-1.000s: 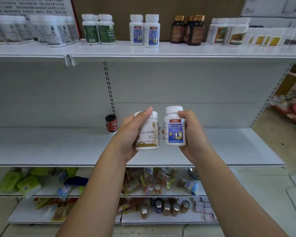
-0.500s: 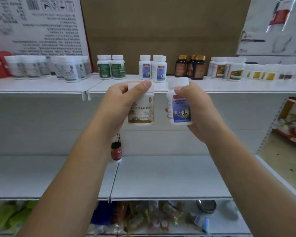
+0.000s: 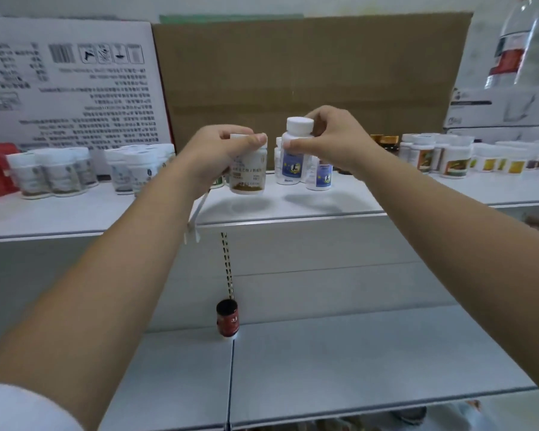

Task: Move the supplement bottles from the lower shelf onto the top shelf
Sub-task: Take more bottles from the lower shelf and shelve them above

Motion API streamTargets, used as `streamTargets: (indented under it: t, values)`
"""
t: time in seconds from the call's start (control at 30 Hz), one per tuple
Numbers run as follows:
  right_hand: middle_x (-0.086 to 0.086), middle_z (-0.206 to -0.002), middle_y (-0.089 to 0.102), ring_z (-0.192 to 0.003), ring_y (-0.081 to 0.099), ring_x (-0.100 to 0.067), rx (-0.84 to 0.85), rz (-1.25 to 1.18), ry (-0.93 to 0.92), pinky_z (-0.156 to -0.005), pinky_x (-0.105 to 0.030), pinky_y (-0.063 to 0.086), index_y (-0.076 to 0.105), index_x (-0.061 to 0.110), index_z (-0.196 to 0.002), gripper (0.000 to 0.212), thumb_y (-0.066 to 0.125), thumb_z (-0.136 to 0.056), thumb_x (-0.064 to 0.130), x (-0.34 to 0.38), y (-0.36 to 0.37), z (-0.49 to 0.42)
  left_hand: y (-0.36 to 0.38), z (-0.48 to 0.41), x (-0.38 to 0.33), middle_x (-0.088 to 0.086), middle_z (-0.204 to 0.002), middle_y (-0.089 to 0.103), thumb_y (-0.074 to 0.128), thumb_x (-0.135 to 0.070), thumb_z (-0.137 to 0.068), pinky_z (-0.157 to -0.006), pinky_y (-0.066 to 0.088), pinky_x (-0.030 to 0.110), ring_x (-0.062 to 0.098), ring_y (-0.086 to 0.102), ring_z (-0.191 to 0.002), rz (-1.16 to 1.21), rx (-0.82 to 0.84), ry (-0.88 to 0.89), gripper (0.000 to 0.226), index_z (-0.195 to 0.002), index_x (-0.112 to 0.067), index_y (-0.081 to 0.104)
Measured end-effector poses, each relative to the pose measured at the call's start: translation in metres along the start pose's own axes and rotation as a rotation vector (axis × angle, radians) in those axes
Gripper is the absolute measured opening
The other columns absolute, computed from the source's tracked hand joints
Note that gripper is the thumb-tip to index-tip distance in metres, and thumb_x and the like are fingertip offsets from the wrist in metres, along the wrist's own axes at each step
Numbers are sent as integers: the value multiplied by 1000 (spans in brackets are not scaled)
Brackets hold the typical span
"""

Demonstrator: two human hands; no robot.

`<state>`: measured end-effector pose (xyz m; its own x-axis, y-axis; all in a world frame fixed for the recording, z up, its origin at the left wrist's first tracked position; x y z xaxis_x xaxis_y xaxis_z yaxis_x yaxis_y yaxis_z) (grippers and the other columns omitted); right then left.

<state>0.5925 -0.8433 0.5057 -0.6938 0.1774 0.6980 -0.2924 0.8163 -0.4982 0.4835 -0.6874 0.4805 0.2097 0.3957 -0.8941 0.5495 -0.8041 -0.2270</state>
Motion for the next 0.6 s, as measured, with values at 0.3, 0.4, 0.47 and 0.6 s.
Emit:
streamTargets:
  t: [0.3,0.4,0.47,0.6]
  values:
    - [7,-109,62,-111,49,-20,84,579,-30,-87,-40,27,52,27,-111,53,72,-73,58,-24,24,-46,0,-25,47,2,-116,70,83,-57,-53,-103,50,48,20,65,-109,52,-43,-67,74,-117,-21,70]
    - [7,-112,62,-119,41,-22,76,608,-13,-88,-43,28,53,29,-112,55,70,-72,63,-34,28,-50,1,-27,49,-1,-119,69,80,-62,-52,-104,49,45,18,64,-111,27,-29,-55,82,-123,-22,68]
    - [7,-114,61,-122,38,-24,46,662,-3,-88,-44,29,58,31,-116,57,69,-71,66,-35,25,-53,0,-28,51,-3,-120,68,79,-62,-55,-105,48,44,16,63,-113,18,-28,-50,81,-124,-23,67]
    - [0,-126,53,-128,33,-28,4,816,-32,-86,-42,26,58,34,-126,63,67,-72,67,-32,17,-50,-3,-28,54,-2,-120,66,80,-63,-49,-104,48,44,17,63,-112,36,-47,-58,86,-124,-24,63]
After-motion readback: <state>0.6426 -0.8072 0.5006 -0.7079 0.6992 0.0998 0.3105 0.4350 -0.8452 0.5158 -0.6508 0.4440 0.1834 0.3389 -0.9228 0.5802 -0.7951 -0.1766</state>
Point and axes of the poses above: each hand's wrist, its own z-axis away from the middle knuckle, its own y-axis out of the palm, x = y × z, the point moved 10 cm from there along -z, towards the middle knuckle
